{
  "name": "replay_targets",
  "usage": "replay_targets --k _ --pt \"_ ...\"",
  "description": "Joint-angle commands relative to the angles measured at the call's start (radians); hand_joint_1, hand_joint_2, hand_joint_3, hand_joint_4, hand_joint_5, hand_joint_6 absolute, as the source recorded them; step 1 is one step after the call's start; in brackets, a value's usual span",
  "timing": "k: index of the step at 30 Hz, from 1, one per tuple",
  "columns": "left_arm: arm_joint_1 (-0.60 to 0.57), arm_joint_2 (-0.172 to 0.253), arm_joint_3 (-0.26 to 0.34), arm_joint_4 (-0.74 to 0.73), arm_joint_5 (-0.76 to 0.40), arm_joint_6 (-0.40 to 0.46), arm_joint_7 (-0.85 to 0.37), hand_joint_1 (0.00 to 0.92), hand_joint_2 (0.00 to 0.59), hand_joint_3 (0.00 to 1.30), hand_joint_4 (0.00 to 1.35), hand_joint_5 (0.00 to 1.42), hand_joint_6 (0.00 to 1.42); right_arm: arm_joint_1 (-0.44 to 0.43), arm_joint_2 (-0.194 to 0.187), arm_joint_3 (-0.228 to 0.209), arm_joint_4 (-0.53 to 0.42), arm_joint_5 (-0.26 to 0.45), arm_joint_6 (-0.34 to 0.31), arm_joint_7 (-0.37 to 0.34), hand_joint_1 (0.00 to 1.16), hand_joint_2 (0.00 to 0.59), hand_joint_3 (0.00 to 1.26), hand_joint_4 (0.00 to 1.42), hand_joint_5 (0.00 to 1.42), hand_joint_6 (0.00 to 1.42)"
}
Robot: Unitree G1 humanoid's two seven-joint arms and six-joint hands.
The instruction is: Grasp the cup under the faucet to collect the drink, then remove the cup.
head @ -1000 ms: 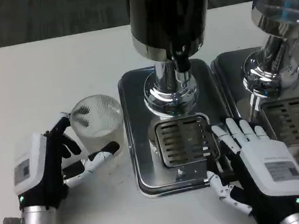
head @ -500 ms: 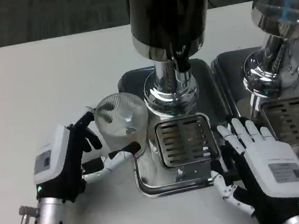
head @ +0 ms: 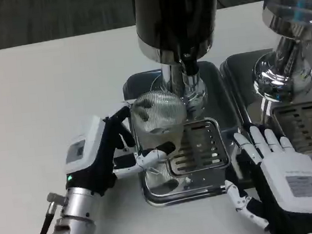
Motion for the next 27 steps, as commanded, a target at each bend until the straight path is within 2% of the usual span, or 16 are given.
replay_targets --k 1,14,27 --pt "-0.038 -0.026 -0.020 0.026 0.007 -0.002 -0.022 0.560 0.150 0.49 0.58 0.86 0.98 0.018 0.010 0.004 -0.030 -0.015 0.018 -0.020 0.19 0.493 0.12 0.00 0.00 0.02" --pt "-0.085 -0.061 -0.072 0.062 0.021 0.019 -0.047 0.561 0.150 0.49 0.58 0.86 0.97 0.043 0.037 0.009 -0.051 -0.026 0.047 -0.029 0.20 0.501 0.12 0.00 0.00 0.02" --pt "-0.093 -0.054 -0.126 0.076 0.033 0.034 -0.051 0.547 0.151 0.49 0.56 0.85 0.97 0.046 0.041 0.013 -0.056 -0.026 0.054 -0.030 0.21 0.503 0.12 0.00 0.00 0.02"
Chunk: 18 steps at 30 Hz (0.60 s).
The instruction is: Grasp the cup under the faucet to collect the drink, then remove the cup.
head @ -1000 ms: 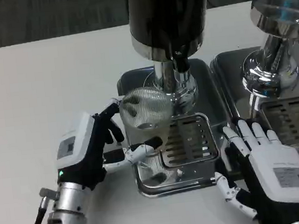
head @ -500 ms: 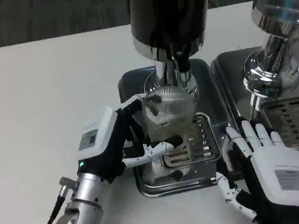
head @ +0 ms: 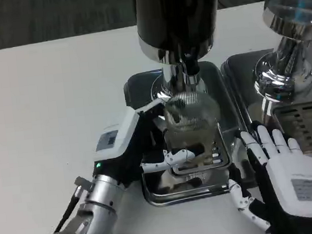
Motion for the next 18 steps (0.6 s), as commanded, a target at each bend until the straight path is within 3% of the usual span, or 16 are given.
replay_targets --k 1,5,10,16,18 --pt "0.002 0.010 -0.020 0.011 0.029 0.014 -0.013 0.545 0.150 0.49 0.56 0.85 0.95 -0.006 0.001 0.001 0.002 0.004 0.000 -0.010 0.21 0.503 0.12 0.00 0.00 0.02" --pt "0.010 0.022 -0.018 0.012 0.039 0.020 -0.009 0.500 0.139 0.42 0.50 0.80 0.85 -0.021 0.001 0.002 0.015 0.011 -0.004 -0.007 0.21 0.503 0.12 0.00 0.00 0.02" --pt "0.020 0.039 -0.008 0.005 0.043 0.023 0.020 0.368 0.111 0.31 0.44 0.73 0.68 -0.030 -0.002 0.005 0.026 0.015 -0.007 -0.010 0.21 0.503 0.12 0.00 0.00 0.02" --pt "0.057 0.096 0.040 -0.053 0.019 -0.017 0.097 0.146 0.072 0.16 0.16 0.46 0.32 -0.025 -0.004 -0.010 0.027 0.032 -0.005 -0.013 0.21 0.503 0.12 0.00 0.00 0.02" --pt "0.074 0.121 0.059 -0.079 0.012 -0.037 0.107 0.117 0.070 0.12 0.10 0.40 0.26 -0.028 -0.009 -0.010 0.027 0.033 -0.007 -0.011 0.21 0.502 0.12 0.00 0.00 0.02"
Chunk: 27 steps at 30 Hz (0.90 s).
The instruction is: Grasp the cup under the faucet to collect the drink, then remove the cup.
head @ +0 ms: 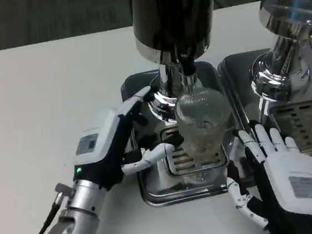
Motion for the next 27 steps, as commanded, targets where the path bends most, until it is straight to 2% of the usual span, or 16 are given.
replay_targets --k 1,4,7,9,12,18,23,27 --pt "0.039 0.050 0.040 -0.053 -0.021 -0.040 0.031 0.110 0.069 0.12 0.09 0.38 0.24 -0.001 -0.007 -0.007 0.001 0.009 -0.004 -0.011 0.21 0.500 0.12 0.00 0.00 0.02" --pt "0.057 0.076 0.071 -0.099 -0.036 -0.067 0.032 0.091 0.065 0.09 0.06 0.35 0.21 -0.004 -0.010 -0.011 0.004 0.018 -0.008 -0.007 0.21 0.497 0.12 0.00 0.00 0.02" --pt "0.063 0.084 0.088 -0.132 -0.041 -0.078 0.020 0.081 0.065 0.07 0.04 0.31 0.16 -0.006 -0.014 -0.019 0.004 0.026 -0.010 -0.010 0.21 0.495 0.12 0.00 0.00 0.02" --pt "0.059 0.090 0.101 -0.143 -0.068 -0.128 -0.032 0.076 0.064 0.06 0.03 0.27 0.12 -0.003 -0.016 -0.027 0.002 0.031 -0.010 -0.013 0.21 0.494 0.12 0.00 0.00 0.02" --pt "0.051 0.104 0.116 -0.171 -0.105 -0.221 -0.111 0.004 0.078 0.00 0.00 0.16 0.01 -0.001 -0.020 -0.028 -0.002 0.025 -0.009 -0.012 0.21 0.494 0.12 0.00 0.00 0.02" --pt "0.053 0.115 0.167 -0.239 -0.157 -0.325 -0.209 0.000 0.082 0.01 0.00 0.13 0.00 -0.004 -0.026 -0.039 -0.002 0.034 -0.009 -0.012 0.21 0.494 0.12 0.00 0.00 0.02" --pt "0.061 0.117 0.206 -0.323 -0.203 -0.379 -0.313 0.000 0.085 0.05 0.00 0.20 0.11 -0.005 -0.027 -0.050 0.005 0.052 -0.018 -0.029 0.20 0.487 0.04 0.00 0.00 0.02" --pt "0.045 0.106 0.194 -0.358 -0.280 -0.398 -0.460 0.000 0.091 0.04 0.00 0.18 0.11 -0.006 -0.025 -0.049 0.010 0.054 -0.017 -0.034 0.20 0.487 0.03 0.00 0.00 0.02"
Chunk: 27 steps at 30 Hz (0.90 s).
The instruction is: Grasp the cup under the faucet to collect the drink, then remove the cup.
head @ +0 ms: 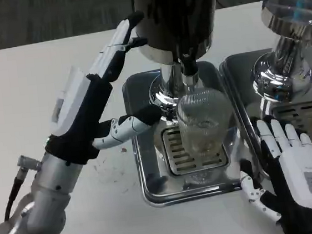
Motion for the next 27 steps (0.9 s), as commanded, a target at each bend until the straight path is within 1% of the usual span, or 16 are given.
replay_targets --k 1,5,10,11,13,15,16,18,21,27 --pt "-0.008 -0.006 -0.007 -0.036 -0.071 -0.022 -0.137 0.000 0.092 0.04 0.00 0.17 0.10 0.000 0.001 -0.005 0.007 0.006 -0.007 -0.023 0.20 0.487 0.03 0.00 0.00 0.02" --pt "-0.018 -0.030 -0.005 -0.043 -0.131 -0.014 -0.257 0.000 0.094 0.03 0.00 0.15 0.10 0.001 0.007 -0.006 0.007 0.007 -0.004 -0.032 0.20 0.487 0.02 0.00 0.00 0.02" --pt "-0.037 -0.060 0.005 -0.039 -0.169 0.001 -0.357 0.000 0.094 0.04 0.00 0.15 0.10 0.025 0.006 -0.010 -0.012 -0.002 -0.001 -0.057 0.20 0.487 0.02 0.00 0.00 0.02" --pt "-0.038 -0.064 0.009 -0.038 -0.174 0.003 -0.371 0.000 0.095 0.04 0.00 0.15 0.10 0.032 0.001 -0.009 -0.018 -0.007 -0.002 -0.054 0.20 0.487 0.02 0.00 0.00 0.02" --pt "-0.043 -0.072 0.014 -0.037 -0.177 0.006 -0.391 0.000 0.096 0.05 0.00 0.16 0.10 0.057 -0.024 0.000 -0.040 -0.038 -0.004 -0.052 0.20 0.487 0.02 0.00 0.00 0.02" --pt "-0.047 -0.078 0.020 -0.037 -0.177 0.010 -0.406 0.000 0.096 0.06 0.00 0.16 0.10 0.076 -0.040 0.007 -0.056 -0.062 -0.004 -0.049 0.20 0.480 0.01 0.00 0.00 0.00" --pt "-0.048 -0.080 0.023 -0.037 -0.179 0.011 -0.413 0.000 0.097 0.06 0.00 0.17 0.10 0.088 -0.043 0.007 -0.063 -0.063 -0.004 -0.042 0.20 0.479 0.01 0.00 0.00 0.00" --pt "-0.050 -0.084 0.030 -0.037 -0.180 0.010 -0.422 0.000 0.097 0.07 0.00 0.17 0.10 0.102 -0.046 0.005 -0.072 -0.061 -0.005 -0.036 0.18 0.468 0.01 0.00 0.00 0.00" --pt "-0.052 -0.090 0.037 -0.036 -0.186 0.008 -0.436 0.000 0.097 0.07 0.00 0.18 0.10 0.116 -0.052 -0.001 -0.079 -0.054 -0.006 -0.033 0.18 0.466 0.00 0.00 0.00 0.00" --pt "-0.046 -0.098 0.053 -0.049 -0.188 -0.006 -0.455 0.000 0.107 0.12 0.00 0.21 0.14 0.115 -0.049 0.006 -0.082 -0.058 -0.005 -0.029 0.17 0.466 0.00 0.00 0.00 0.00"
